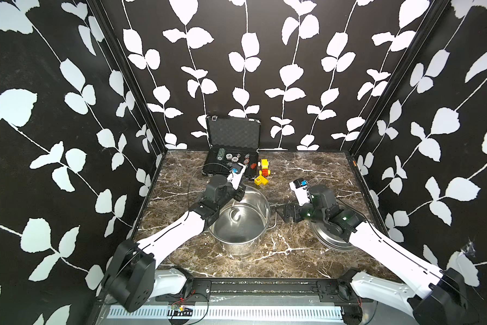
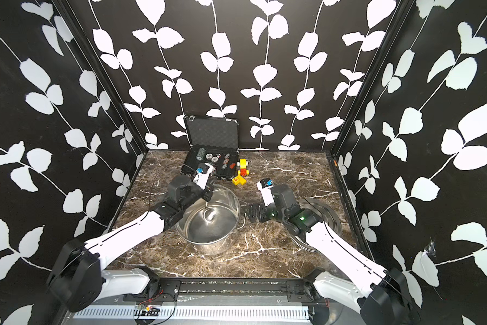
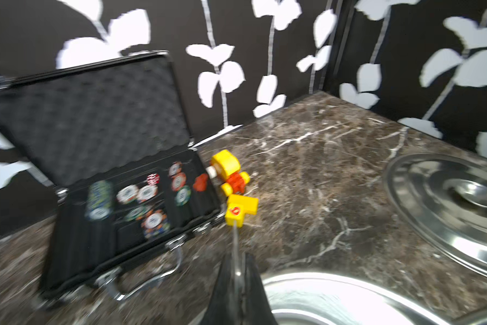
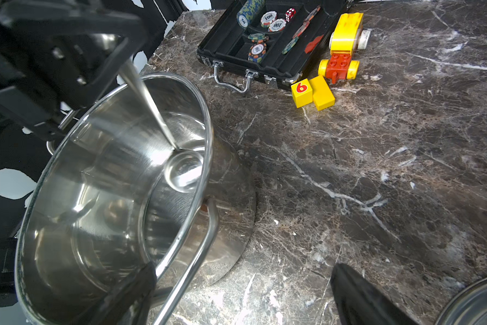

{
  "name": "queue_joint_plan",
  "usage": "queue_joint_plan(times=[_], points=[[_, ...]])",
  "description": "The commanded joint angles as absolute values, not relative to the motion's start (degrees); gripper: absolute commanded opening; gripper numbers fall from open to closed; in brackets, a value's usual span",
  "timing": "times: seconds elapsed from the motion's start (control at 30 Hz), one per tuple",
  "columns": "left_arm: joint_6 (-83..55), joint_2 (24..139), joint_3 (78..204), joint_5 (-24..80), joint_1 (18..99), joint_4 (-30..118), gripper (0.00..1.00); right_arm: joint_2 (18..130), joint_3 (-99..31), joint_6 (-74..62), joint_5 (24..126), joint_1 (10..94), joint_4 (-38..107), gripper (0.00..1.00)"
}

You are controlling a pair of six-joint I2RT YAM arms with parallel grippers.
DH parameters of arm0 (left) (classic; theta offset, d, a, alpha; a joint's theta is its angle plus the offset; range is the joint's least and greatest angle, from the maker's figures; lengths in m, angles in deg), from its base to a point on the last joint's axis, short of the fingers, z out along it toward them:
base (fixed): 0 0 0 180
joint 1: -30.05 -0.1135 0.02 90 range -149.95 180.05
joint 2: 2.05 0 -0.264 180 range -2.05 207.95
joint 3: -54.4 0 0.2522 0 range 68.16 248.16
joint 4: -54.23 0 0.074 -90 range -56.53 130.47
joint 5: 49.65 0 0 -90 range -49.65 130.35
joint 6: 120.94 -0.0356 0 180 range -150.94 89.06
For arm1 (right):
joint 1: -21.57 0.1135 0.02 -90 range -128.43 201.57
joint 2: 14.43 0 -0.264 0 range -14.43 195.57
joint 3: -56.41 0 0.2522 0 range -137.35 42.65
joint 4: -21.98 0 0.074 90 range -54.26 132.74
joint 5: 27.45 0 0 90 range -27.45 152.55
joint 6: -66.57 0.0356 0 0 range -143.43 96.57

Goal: Stir the soup with a spoon
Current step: Stir the soup in the pan with a stick.

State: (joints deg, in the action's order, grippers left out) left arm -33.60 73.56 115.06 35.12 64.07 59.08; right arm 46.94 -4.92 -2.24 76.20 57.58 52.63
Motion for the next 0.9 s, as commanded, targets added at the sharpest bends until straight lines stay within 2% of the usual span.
queue_joint_plan(times=[0.0,0.37,0.63,0.87], points=[[-32.57,75.74,118.06,26.08,65.2,64.07,0.0,45.79,-6.11,-2.44,75.17,58.05,52.51,0.99],[-34.5,76.08,119.12,20.2,75.85,62.88,0.0,44.59,-4.93,-1.9,74.3,58.05,52.56,0.99],[-38.2,67.6,113.82,19.75,80.74,54.44,0.0,45.35,-4.7,-2.07,74.86,58.15,51.69,0.99],[-38.67,56.51,107.08,24.25,81.12,46.88,0.0,45.79,-4.55,-1.81,75.43,58.15,50.95,0.99]])
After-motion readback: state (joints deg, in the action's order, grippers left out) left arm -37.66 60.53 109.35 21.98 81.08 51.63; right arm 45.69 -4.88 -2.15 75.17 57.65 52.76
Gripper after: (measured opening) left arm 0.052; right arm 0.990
